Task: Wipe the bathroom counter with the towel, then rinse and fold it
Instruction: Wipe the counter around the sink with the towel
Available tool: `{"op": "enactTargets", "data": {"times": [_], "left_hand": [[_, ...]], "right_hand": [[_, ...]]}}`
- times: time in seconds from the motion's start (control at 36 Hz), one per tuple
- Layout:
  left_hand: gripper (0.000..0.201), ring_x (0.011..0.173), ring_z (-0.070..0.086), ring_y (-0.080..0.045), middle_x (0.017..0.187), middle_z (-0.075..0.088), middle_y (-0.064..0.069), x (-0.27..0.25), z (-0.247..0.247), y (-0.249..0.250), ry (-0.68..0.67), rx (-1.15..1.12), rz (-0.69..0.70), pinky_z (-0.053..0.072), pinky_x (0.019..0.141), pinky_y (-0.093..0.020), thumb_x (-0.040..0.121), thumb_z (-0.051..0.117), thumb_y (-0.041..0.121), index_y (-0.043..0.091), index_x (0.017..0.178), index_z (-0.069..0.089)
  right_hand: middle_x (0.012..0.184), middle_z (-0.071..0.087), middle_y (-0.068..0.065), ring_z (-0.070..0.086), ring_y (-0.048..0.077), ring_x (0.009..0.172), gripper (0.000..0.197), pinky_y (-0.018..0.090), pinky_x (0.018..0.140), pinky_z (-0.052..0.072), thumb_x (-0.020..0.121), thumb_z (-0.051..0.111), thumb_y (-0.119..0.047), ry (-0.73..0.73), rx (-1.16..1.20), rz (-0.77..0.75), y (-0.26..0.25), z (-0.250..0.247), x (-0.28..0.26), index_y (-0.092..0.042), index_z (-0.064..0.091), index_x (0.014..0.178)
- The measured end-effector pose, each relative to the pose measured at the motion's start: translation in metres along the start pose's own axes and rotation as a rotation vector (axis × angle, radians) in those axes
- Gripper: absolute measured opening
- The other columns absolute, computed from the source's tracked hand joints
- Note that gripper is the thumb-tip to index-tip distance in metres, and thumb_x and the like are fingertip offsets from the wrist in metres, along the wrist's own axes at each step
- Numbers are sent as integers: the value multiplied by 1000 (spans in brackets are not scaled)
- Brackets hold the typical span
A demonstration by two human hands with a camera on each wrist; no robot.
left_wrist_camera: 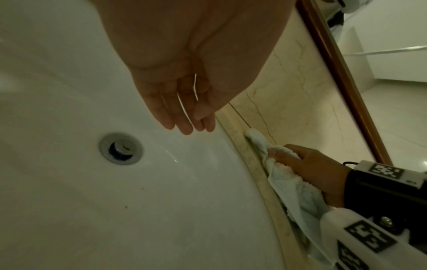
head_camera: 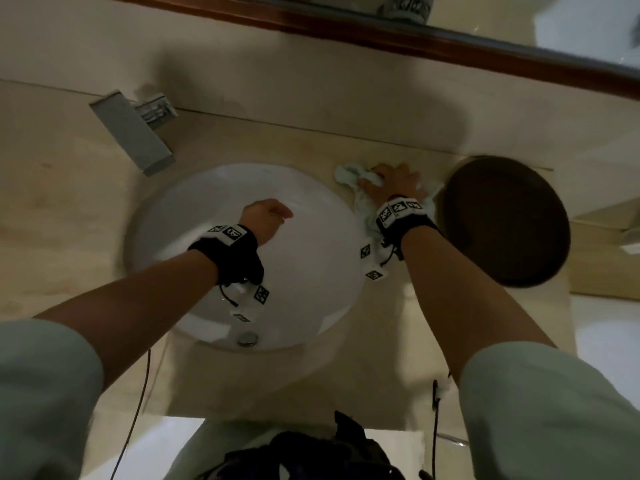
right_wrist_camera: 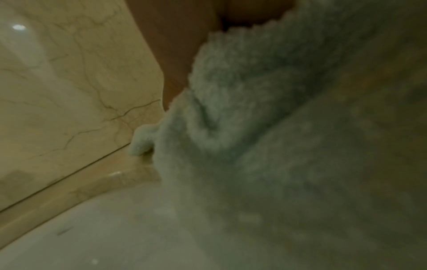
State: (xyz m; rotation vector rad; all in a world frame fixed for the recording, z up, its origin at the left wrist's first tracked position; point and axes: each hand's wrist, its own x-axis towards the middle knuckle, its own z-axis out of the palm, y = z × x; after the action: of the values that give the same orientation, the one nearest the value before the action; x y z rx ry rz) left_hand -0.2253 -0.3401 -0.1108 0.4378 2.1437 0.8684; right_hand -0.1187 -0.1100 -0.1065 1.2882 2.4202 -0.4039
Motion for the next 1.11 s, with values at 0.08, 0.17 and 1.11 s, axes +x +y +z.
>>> {"op": "enactTargets", "data": {"times": [0.08, 0.17, 1.11], "left_hand": [[24, 114, 57, -26, 119, 64, -12, -2, 11, 6, -26, 63, 23, 46, 99, -33, 90, 51, 0, 7, 105, 69], [28, 111, 60, -24, 117, 66, -9, -3, 21, 13, -59, 117, 54, 48, 92, -33, 90, 47, 1, 13, 102, 69], [39, 103, 65, -22, 108, 69, -8, -14, 35, 44, -46, 185, 73, 50, 85, -29, 84, 41, -6, 19, 91, 70]], "right_hand": [[134, 38, 4, 33, 36, 123, 52, 52, 99, 29, 82, 44, -70, -3, -4, -20, 8, 5, -19, -42, 46, 125], [136, 35, 5, 28, 36, 130, 50, 55, 104, 28, 86, 46, -65, 0, 61, -23, 17, 11, -40, -40, 46, 130], [158, 5, -4, 1, 32, 145, 75, 57, 114, -2, 80, 55, -63, 55, 8, -297, 42, 25, -57, -47, 20, 145]]}}
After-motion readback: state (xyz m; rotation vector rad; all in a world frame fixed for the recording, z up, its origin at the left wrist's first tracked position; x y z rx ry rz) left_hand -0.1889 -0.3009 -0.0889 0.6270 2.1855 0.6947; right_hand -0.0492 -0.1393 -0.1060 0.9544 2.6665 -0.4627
